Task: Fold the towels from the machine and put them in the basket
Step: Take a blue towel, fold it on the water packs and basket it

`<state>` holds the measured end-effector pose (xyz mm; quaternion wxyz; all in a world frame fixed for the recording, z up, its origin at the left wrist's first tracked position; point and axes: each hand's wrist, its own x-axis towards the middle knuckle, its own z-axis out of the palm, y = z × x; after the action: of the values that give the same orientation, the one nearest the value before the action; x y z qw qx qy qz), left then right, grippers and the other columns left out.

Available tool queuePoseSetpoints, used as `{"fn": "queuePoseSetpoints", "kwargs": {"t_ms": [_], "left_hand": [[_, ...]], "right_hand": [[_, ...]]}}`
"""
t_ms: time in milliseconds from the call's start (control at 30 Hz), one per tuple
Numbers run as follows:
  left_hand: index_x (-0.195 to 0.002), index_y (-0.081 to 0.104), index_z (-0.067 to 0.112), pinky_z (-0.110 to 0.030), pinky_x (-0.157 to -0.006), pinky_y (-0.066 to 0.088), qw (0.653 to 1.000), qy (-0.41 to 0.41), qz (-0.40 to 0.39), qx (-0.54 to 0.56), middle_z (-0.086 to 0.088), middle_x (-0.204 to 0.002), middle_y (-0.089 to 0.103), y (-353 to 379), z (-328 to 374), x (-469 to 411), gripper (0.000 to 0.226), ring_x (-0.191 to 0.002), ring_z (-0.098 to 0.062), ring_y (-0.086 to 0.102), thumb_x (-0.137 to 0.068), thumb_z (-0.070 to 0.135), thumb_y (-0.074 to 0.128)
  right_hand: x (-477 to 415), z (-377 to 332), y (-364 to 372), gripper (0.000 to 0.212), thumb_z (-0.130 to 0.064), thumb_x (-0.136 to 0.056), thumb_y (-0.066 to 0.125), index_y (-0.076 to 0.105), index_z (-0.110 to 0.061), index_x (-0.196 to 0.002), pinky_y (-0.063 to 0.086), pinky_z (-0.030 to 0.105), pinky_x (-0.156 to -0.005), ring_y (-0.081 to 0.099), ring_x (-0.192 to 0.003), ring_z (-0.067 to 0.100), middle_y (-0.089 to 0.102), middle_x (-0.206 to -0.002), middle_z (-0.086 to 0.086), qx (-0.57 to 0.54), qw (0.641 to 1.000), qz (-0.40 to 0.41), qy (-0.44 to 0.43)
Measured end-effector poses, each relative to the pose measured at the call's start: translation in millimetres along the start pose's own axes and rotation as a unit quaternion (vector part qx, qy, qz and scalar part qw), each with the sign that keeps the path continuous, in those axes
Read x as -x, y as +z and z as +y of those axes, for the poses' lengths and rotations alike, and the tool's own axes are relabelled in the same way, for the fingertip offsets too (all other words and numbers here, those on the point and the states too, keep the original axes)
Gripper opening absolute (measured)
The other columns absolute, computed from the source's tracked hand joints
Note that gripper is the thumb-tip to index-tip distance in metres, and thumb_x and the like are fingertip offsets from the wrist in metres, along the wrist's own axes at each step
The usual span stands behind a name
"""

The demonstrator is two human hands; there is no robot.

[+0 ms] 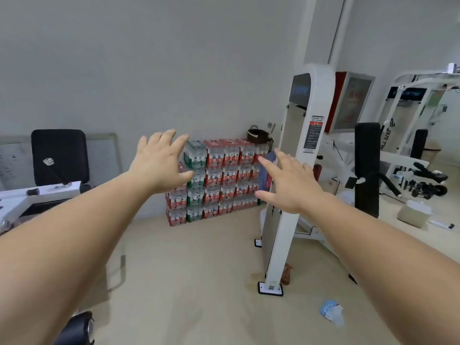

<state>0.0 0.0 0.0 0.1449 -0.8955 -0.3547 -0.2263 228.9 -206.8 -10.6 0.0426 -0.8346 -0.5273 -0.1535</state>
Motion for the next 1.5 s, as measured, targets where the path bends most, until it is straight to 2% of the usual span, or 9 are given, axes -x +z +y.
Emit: {"fn": "queuePoseSetpoints", "kwargs": {"t_ms": [300, 567, 733, 967, 1100, 1267, 1500], "left_hand": [[-0.155, 0.017, 0.030, -0.058, -0.118, 0.021, 0.997, 0.004, -0.077, 0.006, -0.008, -0.161, 0.025, 133, -20, -84, 0.091, -0.146, -0.032, 0.026, -0.081, 0.068, 0.054], [-0.155, 0.021, 0.030, -0.054, -0.113, 0.033, 0.991, 0.036, -0.121, 0.041, -0.009, -0.158, 0.031, 224, -62, -251, 0.089, -0.141, -0.035, 0.035, -0.080, 0.066, 0.054], [-0.154, 0.023, 0.028, -0.054, -0.112, 0.034, 0.987, 0.066, -0.135, 0.060, -0.008, -0.158, 0.032, 278, -64, -338, 0.088, -0.140, -0.035, 0.036, -0.081, 0.065, 0.055], [-0.154, 0.026, 0.028, -0.054, -0.112, 0.036, 0.978, 0.097, -0.174, 0.054, -0.007, -0.157, 0.034, 381, -36, -456, 0.085, -0.140, -0.034, 0.036, -0.083, 0.064, 0.056], [-0.154, 0.025, 0.027, -0.054, -0.111, 0.037, 0.978, 0.100, -0.181, 0.036, -0.006, -0.157, 0.034, 446, -10, -533, 0.086, -0.139, -0.033, 0.037, -0.082, 0.064, 0.056], [-0.154, 0.024, 0.027, -0.056, -0.115, 0.032, 0.971, 0.122, -0.207, 0.014, -0.007, -0.159, 0.031, 519, 24, -622, 0.087, -0.143, -0.034, 0.033, -0.083, 0.066, 0.055], [-0.155, 0.024, 0.026, -0.056, -0.115, 0.033, 0.960, 0.133, -0.246, 0.024, -0.007, -0.160, 0.029, 620, 50, -734, 0.086, -0.144, -0.034, 0.032, -0.085, 0.065, 0.054]], "right_hand": [[-112, 5, 107, 0.092, -0.076, -0.085, 0.047, -0.002, -0.043, -0.156, 0.011, 0.061, -0.120, 0.003, -0.153, 0.034, -0.005, -0.167, 0.005, 0.009, 0.998, -0.057, 0.013], [-300, 23, 159, 0.089, -0.076, -0.086, 0.044, 0.005, -0.038, -0.157, 0.013, 0.062, -0.119, 0.005, -0.153, 0.033, 0.005, -0.167, 0.002, 0.005, 0.994, -0.066, 0.084], [-381, 42, 200, 0.088, -0.077, -0.086, 0.043, 0.010, -0.037, -0.157, 0.017, 0.060, -0.118, 0.009, -0.152, 0.032, 0.009, -0.167, 0.003, -0.018, 0.991, -0.072, 0.113], [-489, 122, 287, 0.084, -0.076, -0.082, 0.049, 0.030, -0.033, -0.152, 0.038, 0.053, -0.109, 0.029, -0.142, 0.033, 0.020, -0.162, 0.004, -0.079, 0.981, -0.095, 0.152], [-566, 184, 338, 0.092, -0.085, -0.072, 0.047, 0.039, -0.032, -0.146, 0.045, 0.051, -0.103, 0.040, -0.135, 0.034, 0.031, -0.155, 0.007, -0.107, 0.978, -0.089, 0.158], [-651, 251, 396, 0.084, -0.072, -0.079, 0.059, 0.039, -0.027, -0.147, 0.044, 0.049, -0.104, 0.039, -0.135, 0.035, 0.030, -0.155, 0.009, -0.126, 0.970, -0.124, 0.166], [-762, 298, 464, 0.080, -0.069, -0.084, 0.058, 0.036, -0.028, -0.149, 0.041, 0.051, -0.106, 0.033, -0.139, 0.036, 0.025, -0.160, 0.008, -0.115, 0.963, -0.167, 0.176]]}}
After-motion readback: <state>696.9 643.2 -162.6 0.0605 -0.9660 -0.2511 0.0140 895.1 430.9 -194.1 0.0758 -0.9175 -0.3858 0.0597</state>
